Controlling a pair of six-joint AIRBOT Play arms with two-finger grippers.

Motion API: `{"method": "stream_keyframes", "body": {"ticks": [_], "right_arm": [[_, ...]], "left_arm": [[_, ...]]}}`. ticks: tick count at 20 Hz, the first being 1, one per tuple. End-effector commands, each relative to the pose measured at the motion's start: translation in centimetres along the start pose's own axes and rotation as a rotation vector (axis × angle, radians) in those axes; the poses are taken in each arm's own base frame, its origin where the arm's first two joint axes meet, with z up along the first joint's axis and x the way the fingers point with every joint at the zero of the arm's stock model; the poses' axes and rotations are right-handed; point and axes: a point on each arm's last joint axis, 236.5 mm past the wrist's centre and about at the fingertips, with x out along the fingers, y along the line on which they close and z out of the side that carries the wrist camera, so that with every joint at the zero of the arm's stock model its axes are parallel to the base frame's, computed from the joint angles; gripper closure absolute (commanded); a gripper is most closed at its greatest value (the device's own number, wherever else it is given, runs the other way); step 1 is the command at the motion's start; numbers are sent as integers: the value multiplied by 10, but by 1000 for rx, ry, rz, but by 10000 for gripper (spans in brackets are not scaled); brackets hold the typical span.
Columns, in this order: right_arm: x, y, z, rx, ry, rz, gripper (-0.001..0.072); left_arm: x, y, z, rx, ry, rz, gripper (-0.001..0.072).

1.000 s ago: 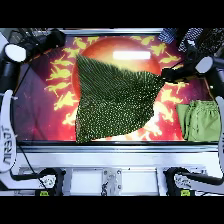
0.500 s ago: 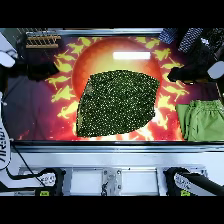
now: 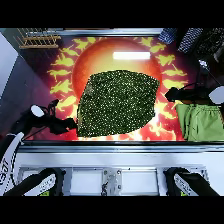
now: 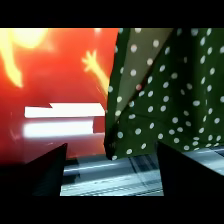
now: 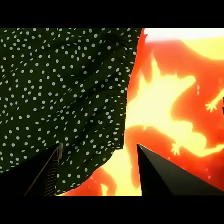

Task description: Fold the clothes and pants, and hang the long-sleeved shirts on hangers.

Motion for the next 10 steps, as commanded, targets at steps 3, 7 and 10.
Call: {"method": "stream_keyframes", "body": {"ticks": [3,7,10], "right_arm": [[-1,8,-2,23,-9,36,202],[-1,8,-5,24,5,35,201],[5,-6,-23,57,65,5,201]], "left_arm": [[35,-22,-23,-18,43,-53,119],[49,-23,-32,-5,90,-36,378],[38,-28,-18,18,9,-42,705]]}}
